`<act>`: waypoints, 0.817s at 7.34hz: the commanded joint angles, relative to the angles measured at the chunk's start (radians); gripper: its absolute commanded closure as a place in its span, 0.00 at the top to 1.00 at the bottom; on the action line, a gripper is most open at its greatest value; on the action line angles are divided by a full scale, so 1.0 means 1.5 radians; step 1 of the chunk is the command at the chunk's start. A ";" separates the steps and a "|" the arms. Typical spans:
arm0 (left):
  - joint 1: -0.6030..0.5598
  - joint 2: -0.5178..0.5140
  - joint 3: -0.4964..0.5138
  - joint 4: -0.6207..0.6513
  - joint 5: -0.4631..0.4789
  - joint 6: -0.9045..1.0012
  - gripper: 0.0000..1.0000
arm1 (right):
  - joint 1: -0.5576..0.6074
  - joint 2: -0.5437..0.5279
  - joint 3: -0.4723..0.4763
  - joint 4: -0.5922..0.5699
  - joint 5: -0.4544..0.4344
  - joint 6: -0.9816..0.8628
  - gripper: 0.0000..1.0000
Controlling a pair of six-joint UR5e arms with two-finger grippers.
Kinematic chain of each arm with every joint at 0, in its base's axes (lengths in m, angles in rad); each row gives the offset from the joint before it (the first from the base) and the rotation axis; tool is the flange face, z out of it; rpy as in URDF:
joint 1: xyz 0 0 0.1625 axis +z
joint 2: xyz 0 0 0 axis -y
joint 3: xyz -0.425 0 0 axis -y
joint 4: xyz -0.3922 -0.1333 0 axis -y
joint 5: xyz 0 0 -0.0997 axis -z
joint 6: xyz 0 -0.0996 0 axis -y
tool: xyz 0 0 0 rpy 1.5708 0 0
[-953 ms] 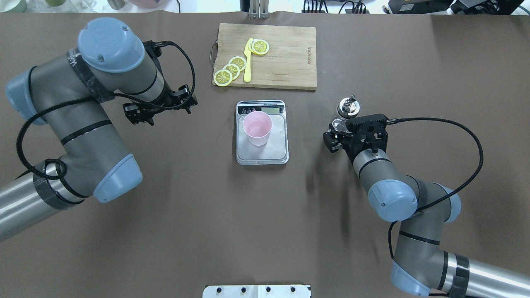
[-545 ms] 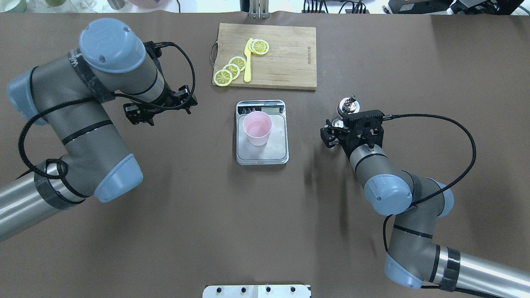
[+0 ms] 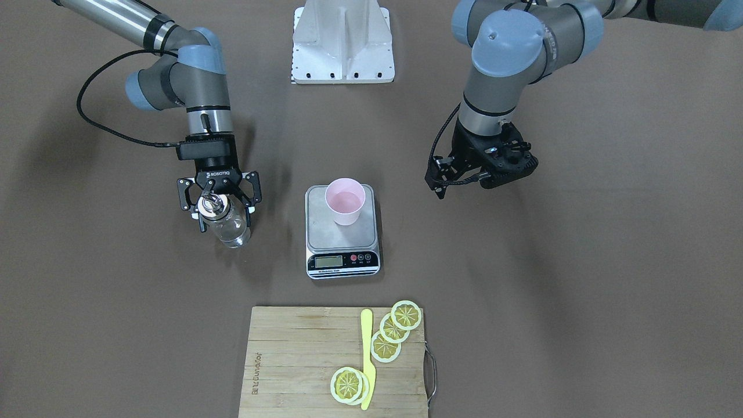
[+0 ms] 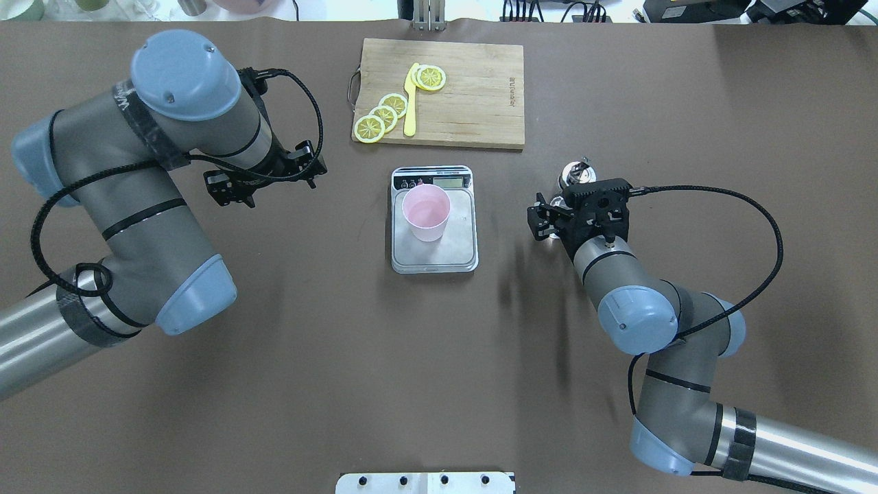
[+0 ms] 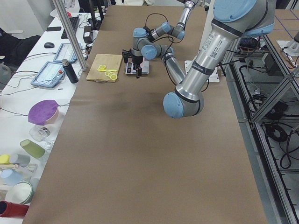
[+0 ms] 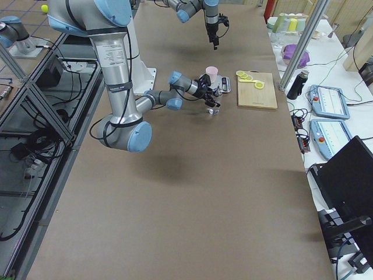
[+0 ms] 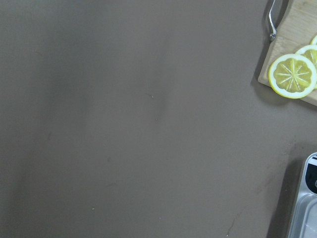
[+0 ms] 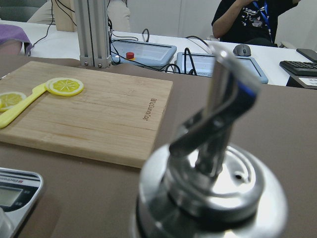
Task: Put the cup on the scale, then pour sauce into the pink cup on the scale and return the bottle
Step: 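Grasp the glass sauce bottle with the right gripper and lift it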
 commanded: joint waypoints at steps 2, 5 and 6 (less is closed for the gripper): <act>0.001 -0.001 0.002 0.000 0.000 -0.002 0.98 | 0.023 0.008 0.015 -0.001 0.038 -0.043 0.00; 0.000 0.000 0.002 -0.003 -0.001 0.001 0.98 | 0.048 0.009 0.082 -0.095 0.033 -0.173 0.00; -0.003 0.000 -0.001 -0.009 -0.001 0.002 0.98 | 0.044 0.017 0.109 -0.168 -0.018 -0.255 0.00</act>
